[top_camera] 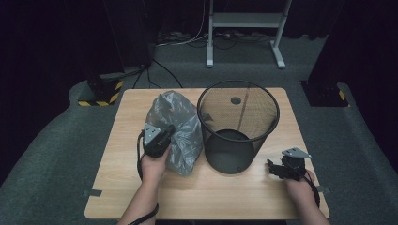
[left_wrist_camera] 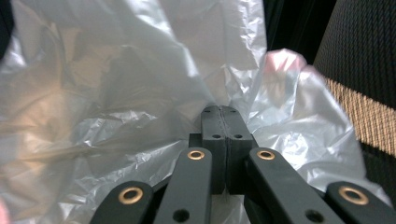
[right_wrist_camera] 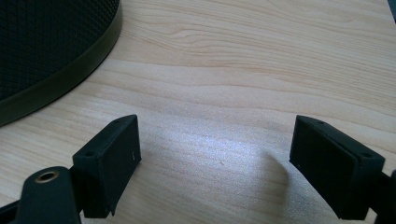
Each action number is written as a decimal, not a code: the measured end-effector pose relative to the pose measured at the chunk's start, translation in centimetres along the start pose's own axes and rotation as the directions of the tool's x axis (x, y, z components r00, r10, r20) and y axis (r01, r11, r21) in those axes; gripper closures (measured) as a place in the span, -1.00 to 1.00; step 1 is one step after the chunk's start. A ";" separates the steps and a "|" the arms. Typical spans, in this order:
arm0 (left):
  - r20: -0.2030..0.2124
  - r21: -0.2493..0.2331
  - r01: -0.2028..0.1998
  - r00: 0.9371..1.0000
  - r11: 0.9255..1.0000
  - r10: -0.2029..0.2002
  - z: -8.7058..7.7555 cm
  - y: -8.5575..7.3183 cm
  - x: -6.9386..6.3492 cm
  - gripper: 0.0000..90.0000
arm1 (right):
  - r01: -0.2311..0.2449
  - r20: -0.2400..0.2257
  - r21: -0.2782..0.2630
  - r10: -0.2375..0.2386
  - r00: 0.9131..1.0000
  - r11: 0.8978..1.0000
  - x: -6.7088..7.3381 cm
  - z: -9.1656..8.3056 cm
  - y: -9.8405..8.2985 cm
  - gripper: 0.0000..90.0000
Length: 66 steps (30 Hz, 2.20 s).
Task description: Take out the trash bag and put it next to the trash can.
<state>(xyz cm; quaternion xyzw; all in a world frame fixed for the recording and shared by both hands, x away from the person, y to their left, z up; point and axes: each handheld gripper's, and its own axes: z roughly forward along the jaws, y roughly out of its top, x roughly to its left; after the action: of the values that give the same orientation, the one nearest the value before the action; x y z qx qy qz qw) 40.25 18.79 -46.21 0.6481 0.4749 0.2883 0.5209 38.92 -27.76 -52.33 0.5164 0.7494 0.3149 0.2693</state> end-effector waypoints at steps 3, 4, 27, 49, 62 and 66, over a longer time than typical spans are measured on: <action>-0.001 0.026 -0.019 1.000 0.999 0.019 0.5 -0.4 -0.2 0.99 | -0.001 -0.002 0.000 0.001 1.000 1.000 0.0 0.0 0.0 -0.65; 0.006 0.044 -0.028 1.000 0.999 0.027 0.6 -0.4 -0.2 0.99 | 0.000 -0.003 0.001 0.000 1.000 1.000 0.1 0.0 0.0 -0.65; 0.009 0.062 -0.030 1.000 0.998 0.029 2.2 0.1 -1.3 0.42 | -0.002 -0.016 0.006 0.002 1.000 1.000 0.0 0.0 0.0 -0.65; -0.004 0.003 -0.084 0.996 0.996 0.084 -2.1 1.9 -1.9 -0.48 | 0.010 -0.016 0.006 -0.010 1.000 1.000 0.2 0.1 0.0 -0.65; 0.006 0.053 -0.097 0.995 0.994 0.097 -5.9 2.5 -1.1 -0.66 | 0.019 -0.033 0.008 -0.018 0.999 1.000 0.2 0.1 0.1 -0.64; 0.010 0.120 -0.090 0.996 0.989 0.089 -7.2 1.8 0.0 -0.68 | 0.018 -0.039 0.010 -0.017 0.999 1.000 0.2 0.1 0.1 -0.65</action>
<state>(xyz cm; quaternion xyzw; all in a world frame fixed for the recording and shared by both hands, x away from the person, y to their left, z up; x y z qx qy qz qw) 34.57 21.70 -42.36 0.6996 0.4607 0.2808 0.4685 39.02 -27.56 -52.38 0.5050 0.7606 0.3187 0.2548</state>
